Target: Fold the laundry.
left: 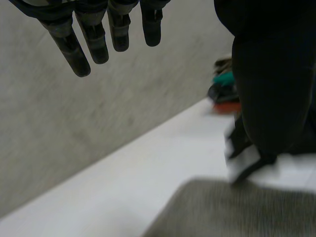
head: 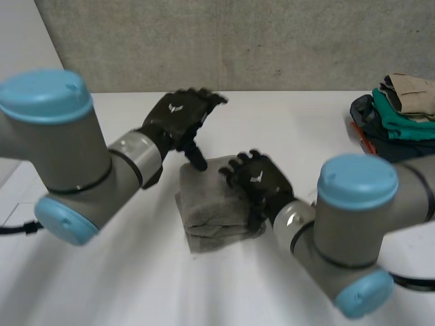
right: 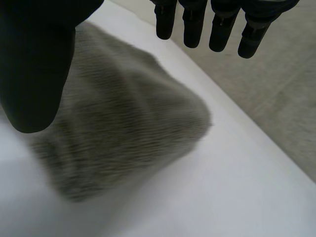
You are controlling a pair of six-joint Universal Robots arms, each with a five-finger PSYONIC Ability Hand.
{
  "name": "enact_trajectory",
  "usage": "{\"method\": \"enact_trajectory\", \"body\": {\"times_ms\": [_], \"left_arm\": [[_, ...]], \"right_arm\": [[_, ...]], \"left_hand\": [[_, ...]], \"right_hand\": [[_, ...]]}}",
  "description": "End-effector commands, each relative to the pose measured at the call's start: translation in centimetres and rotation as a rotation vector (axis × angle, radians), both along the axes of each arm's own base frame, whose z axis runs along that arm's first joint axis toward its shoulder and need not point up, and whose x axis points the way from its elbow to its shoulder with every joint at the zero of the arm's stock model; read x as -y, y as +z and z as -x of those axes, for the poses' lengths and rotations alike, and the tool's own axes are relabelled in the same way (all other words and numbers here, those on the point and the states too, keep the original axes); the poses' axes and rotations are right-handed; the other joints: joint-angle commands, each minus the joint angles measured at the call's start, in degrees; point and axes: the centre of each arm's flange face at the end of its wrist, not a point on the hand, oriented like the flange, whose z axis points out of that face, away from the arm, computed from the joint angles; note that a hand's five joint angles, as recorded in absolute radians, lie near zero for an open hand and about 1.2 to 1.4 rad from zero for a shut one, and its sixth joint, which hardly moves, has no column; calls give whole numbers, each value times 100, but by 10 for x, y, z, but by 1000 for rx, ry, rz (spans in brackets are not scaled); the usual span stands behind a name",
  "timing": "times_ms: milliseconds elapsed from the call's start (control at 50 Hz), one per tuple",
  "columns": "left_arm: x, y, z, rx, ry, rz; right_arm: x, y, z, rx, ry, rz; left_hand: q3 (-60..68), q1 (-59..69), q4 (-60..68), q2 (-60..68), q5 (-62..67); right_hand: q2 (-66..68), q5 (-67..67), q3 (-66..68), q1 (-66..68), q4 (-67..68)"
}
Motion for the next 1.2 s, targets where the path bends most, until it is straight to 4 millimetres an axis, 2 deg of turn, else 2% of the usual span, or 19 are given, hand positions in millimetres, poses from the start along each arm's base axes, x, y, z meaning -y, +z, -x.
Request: {"method": "enact_trajectory", "body": {"times_ms": [20,100,240,380,460,560,680,760,800,920,940,980,1020,1060,1080,1140,1160,1200], "left_arm": [[-6,24,12,-38,-226,31],[-10,24,15,-39,-275,29],[-11,21,17,-38,-284,24],[-10,21,17,-38,-284,24],[-9,23,16,-40,-283,28],[-8,27,16,-46,-280,41],[-6,35,15,-55,-277,64],[-4,40,15,-62,-277,77],[-3,43,15,-65,-276,86],[-1,59,15,-85,-273,134],[0,62,14,-88,-269,141],[1,72,11,-99,-261,169],[1,78,9,-105,-258,182],[0,81,8,-108,-258,189],[-1,85,7,-112,-258,201],[-4,91,6,-118,-258,215],[-4,91,6,-117,-258,214],[-5,93,5,-119,-258,220]], "right_arm": [[-18,-37,-8,2,43,4],[-8,-50,-13,22,8,56],[11,-57,-22,44,-39,150],[19,-61,-29,47,-26,166],[22,-58,-33,59,-23,176],[20,-52,-38,92,29,186],[23,-45,-42,111,47,211],[32,-27,-44,147,36,248],[40,-12,-42,175,24,282],[82,37,-28,267,-57,431],[95,53,-22,292,-86,476],[110,69,-12,311,-125,525],[133,92,5,332,-182,588],[146,107,16,345,-215,633],[159,124,28,364,-246,676],[181,144,51,393,-297,725],[196,158,69,424,-333,758],[212,172,90,457,-369,791]], "left_hand": [[-166,-18,-97,-115,-215],[-149,-2,-81,-98,-198],[-132,15,-64,-81,-181],[-132,15,-63,-81,-181],[-132,15,-64,-81,-181],[-115,32,-47,-65,-165],[-115,32,-47,-65,-165],[-132,15,-63,-81,-181],[-132,15,-64,-81,-181],[-115,32,-47,-65,-165],[-115,32,-47,-65,-165],[-115,32,-47,-65,-165],[-115,32,-47,-65,-165],[-115,32,-47,-65,-165],[-115,32,-47,-65,-165],[-115,32,-47,-65,-165],[-115,32,-47,-65,-165],[-115,32,-47,-65,-165]], "right_hand": [[-217,-275,-210,-299,-236],[-217,-275,-210,-299,-236],[-217,-275,-210,-299,-236],[-25,-83,-18,-107,-44],[1889,1831,1895,1807,1870],[6775,6718,6782,6694,6757],[6783,6725,6790,6701,6764],[6783,6725,6790,6701,6764],[6783,6725,6790,6701,6764],[6783,6725,6790,6701,6764],[6783,6725,6790,6701,6764],[6783,6725,6790,6701,6764],[6783,6725,6790,6701,6764],[6783,6725,6790,6701,6764],[6783,6725,6790,6701,6764],[6783,6725,6790,6701,6764],[6783,6725,6790,6701,6764],[6783,6725,6790,6701,6764]]}}
